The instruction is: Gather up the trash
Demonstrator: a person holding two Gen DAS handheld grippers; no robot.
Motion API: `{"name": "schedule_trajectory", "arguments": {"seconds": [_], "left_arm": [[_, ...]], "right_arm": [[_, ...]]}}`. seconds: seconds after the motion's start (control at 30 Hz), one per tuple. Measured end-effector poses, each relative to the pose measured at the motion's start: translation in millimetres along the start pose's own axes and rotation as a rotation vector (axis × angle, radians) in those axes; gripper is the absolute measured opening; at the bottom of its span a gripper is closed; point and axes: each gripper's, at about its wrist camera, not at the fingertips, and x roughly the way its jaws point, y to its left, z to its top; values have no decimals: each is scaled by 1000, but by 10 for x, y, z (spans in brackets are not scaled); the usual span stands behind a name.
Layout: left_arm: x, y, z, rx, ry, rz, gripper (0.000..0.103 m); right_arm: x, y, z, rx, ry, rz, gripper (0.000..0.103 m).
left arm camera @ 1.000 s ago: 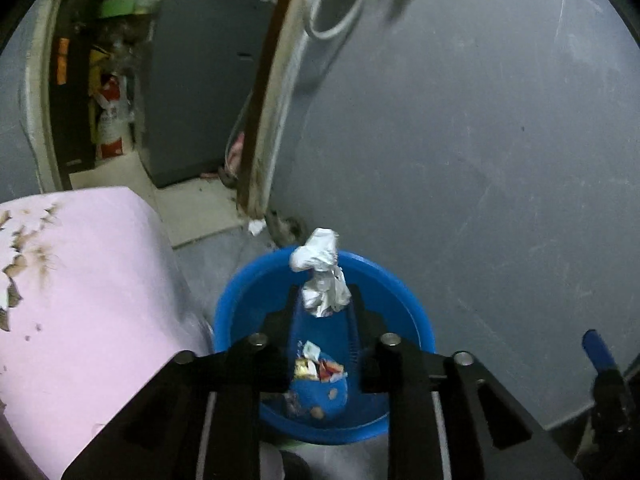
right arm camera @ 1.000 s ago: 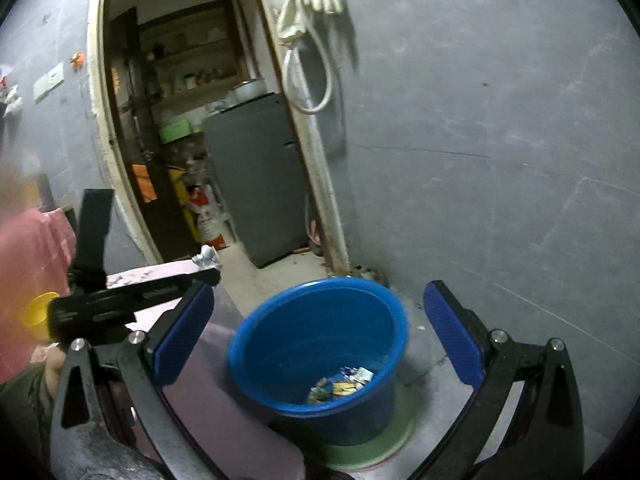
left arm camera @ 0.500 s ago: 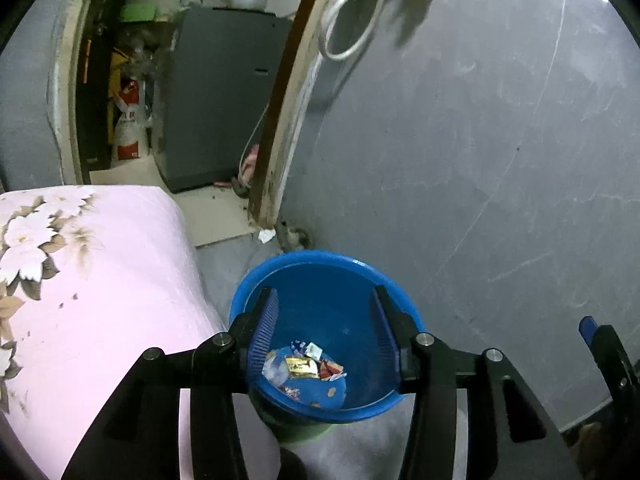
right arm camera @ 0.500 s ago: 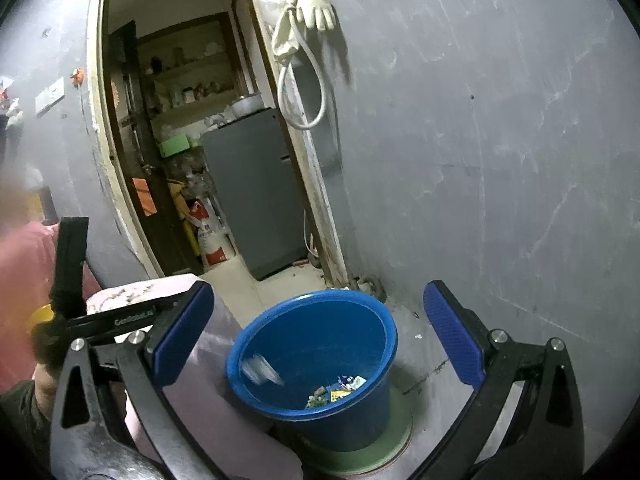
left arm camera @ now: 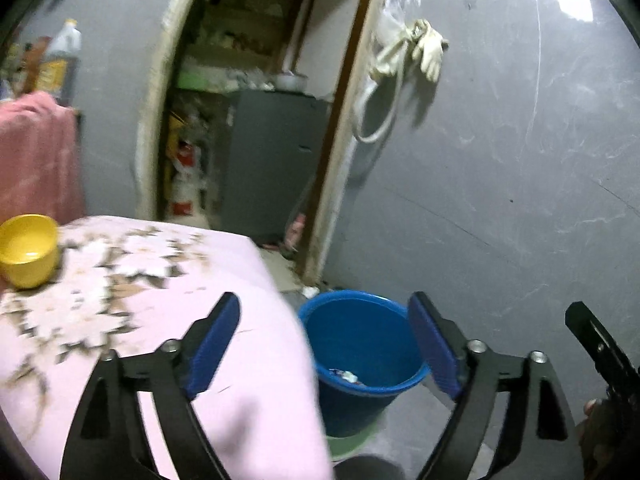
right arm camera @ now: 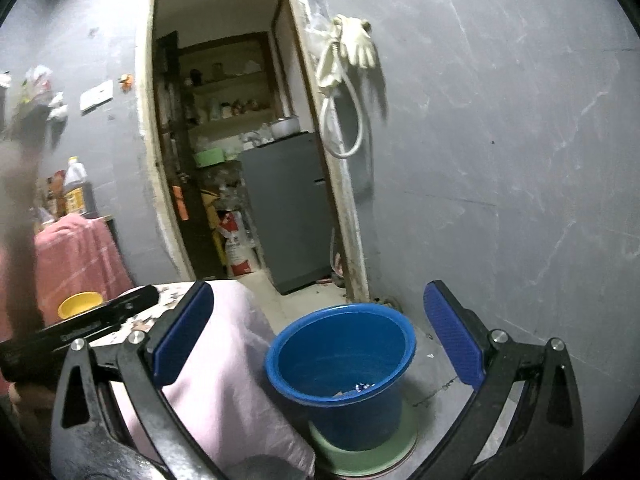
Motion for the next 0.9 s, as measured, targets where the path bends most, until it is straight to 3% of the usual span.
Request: {"name": "schedule_trajectory", "arguments": {"seconds": [0.13, 0.37, 0.9], "left_arm": [[-451, 68, -150, 3, -58, 82, 97], [-1124, 217, -469, 15, -116, 221, 100], [-1959, 427, -1274, -14, -167, 438, 101]], "right_arm": [[-179, 159, -103, -24, -9, 41, 103], [-499, 468, -276, -52, -25, 122, 103], [-1007, 882, -777, -168, -11, 189, 103]]}}
